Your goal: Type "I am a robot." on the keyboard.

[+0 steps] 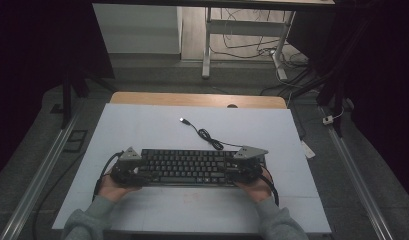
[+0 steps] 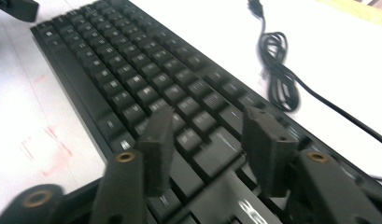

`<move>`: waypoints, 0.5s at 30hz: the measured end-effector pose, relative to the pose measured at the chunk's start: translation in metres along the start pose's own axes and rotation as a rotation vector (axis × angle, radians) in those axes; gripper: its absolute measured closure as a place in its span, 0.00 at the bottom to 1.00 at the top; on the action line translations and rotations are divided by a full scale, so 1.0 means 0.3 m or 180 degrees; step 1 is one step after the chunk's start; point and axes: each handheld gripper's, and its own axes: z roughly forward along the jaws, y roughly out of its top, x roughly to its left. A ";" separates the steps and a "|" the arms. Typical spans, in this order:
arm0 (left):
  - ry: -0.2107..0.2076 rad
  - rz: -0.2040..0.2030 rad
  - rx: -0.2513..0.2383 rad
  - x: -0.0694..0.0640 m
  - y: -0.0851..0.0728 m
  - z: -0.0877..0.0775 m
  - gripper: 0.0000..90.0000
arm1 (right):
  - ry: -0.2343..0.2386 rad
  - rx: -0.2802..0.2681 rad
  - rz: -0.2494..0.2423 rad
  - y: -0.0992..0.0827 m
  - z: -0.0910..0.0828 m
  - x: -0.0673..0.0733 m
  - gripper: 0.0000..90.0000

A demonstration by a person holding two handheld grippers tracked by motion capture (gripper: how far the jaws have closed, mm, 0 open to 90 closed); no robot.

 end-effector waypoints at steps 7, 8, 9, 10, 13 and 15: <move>-0.0002 0.0005 -0.0038 -0.008 -0.010 -0.013 0.32 | -0.0109 -0.0039 0.0023 -0.042 -0.061 -0.029 0.48; 0.0000 0.0002 -0.0043 -0.009 -0.013 -0.016 0.32 | -0.0130 -0.0037 0.0017 -0.049 -0.073 -0.035 0.48; 0.0003 0.0004 -0.0051 -0.009 -0.016 -0.019 0.32 | -0.0141 -0.0056 0.0034 -0.058 -0.083 -0.040 0.47; 0.0009 -0.0002 -0.0059 -0.011 -0.019 -0.022 0.32 | -0.0147 -0.0067 0.0047 -0.066 -0.094 -0.046 0.47; 0.0019 0.0018 -0.0078 -0.014 -0.027 -0.033 0.32 | -0.0181 -0.0101 0.0089 -0.092 -0.129 -0.062 0.47; 0.0029 0.0007 -0.0092 -0.018 -0.033 -0.038 0.32 | -0.0205 -0.0123 0.0118 -0.110 -0.151 -0.073 0.47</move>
